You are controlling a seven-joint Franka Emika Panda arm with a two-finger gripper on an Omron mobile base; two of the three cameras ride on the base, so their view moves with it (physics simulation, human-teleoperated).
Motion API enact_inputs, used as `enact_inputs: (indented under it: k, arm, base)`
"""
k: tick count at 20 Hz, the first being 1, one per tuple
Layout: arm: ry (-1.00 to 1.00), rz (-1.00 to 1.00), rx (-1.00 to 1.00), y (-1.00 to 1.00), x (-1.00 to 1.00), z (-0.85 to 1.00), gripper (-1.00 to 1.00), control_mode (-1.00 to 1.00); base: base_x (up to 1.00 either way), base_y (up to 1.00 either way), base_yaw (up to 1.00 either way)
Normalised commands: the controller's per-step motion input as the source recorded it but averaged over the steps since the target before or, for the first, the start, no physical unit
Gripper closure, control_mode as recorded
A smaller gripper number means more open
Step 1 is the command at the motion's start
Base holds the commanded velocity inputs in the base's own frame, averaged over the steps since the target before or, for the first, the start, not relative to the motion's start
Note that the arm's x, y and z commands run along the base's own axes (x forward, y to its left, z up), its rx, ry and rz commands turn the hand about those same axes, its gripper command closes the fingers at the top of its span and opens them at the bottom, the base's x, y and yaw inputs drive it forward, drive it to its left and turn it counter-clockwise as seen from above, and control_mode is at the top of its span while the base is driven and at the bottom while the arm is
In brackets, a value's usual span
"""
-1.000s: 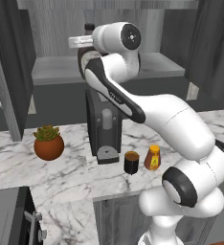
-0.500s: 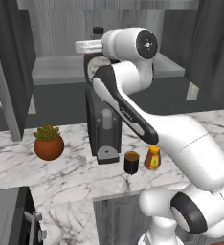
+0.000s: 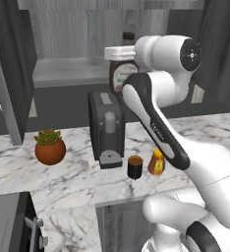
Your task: Pick the syrup bottle and honey bottle from the cabinet and place them next to the mug.
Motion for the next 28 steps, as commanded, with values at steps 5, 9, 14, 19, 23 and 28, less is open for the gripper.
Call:
enact_inputs:
  k: [5,9,14,19,23,28]
  arm:
    - [0.00,-0.05,0.00,-0.67,-0.31,0.00,1.00,-1.00]
    - [0.00,-0.03,0.00,-0.48,-0.33,-0.01,1.00,-1.00]
    - [0.00,-0.04,0.00,-0.42,-0.40,-0.13,1.00,-1.00]
    - [0.00,-0.05,0.00,-0.44,-0.36,-0.25,1.00,-1.00]
    - [0.00,-0.05,0.00,-0.39,-0.25,-0.31,1.00,-1.00]
    - [0.00,-0.05,0.00,-0.36,-0.20,-0.41,1.00,-1.00]
  base:
    - [0.00,0.00,0.00]
    - [0.00,0.00,0.00]
    - [0.00,0.00,0.00]
    - [0.00,0.00,0.00]
    - [0.00,0.00,0.00]
    - [0.00,0.00,0.00]
